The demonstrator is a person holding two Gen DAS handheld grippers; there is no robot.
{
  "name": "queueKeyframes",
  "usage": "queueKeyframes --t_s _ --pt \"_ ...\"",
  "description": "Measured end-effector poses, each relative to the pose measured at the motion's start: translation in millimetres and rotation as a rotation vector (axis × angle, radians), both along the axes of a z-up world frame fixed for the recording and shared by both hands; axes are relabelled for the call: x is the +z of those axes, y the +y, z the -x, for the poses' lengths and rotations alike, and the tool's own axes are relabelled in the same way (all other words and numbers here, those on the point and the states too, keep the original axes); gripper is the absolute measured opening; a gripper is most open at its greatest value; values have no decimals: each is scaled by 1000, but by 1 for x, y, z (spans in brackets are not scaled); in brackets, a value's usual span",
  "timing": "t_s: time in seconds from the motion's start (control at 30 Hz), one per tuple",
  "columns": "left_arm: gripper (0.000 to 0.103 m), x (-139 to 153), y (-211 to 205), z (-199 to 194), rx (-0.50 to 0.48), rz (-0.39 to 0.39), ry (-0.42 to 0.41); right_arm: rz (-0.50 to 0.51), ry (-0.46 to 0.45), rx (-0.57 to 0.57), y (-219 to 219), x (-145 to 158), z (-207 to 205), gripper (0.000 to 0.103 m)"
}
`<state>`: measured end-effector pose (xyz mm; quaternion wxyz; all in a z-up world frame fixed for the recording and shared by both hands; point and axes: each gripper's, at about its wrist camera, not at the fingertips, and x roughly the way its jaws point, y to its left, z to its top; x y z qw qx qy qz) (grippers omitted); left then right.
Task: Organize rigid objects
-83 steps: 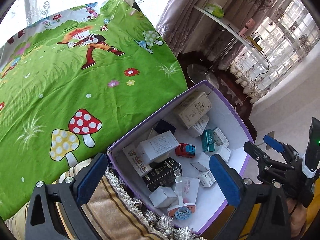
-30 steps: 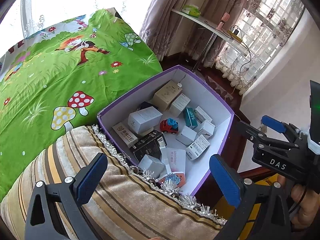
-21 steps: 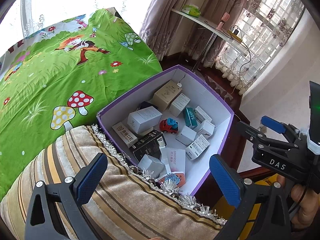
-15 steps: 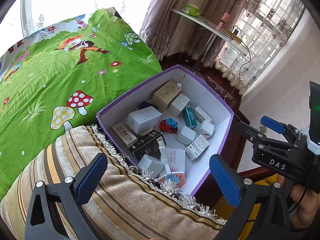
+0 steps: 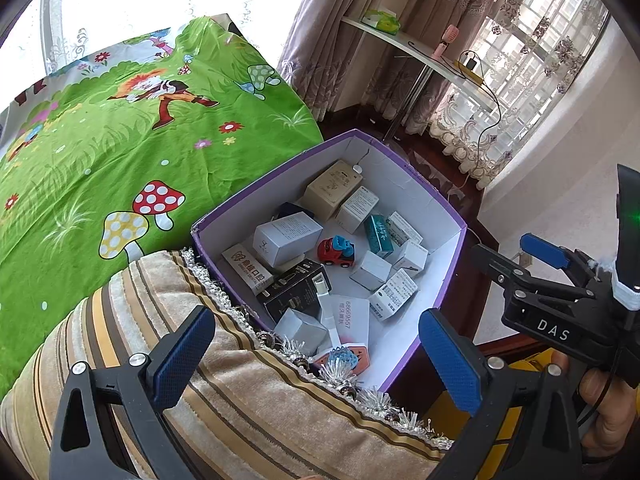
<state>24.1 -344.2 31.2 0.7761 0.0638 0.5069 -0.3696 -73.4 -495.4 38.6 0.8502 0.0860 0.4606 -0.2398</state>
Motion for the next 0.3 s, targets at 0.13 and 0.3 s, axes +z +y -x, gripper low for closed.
queueKeyframes --t_s 0.13,0.3 --pt "103 1 -1 3 -12 5 -5 -3 -1 -1 0 0 1 90" --pt "103 1 -6 10 -44 7 -12 -16 -1 -1 -1 -1 2 90"
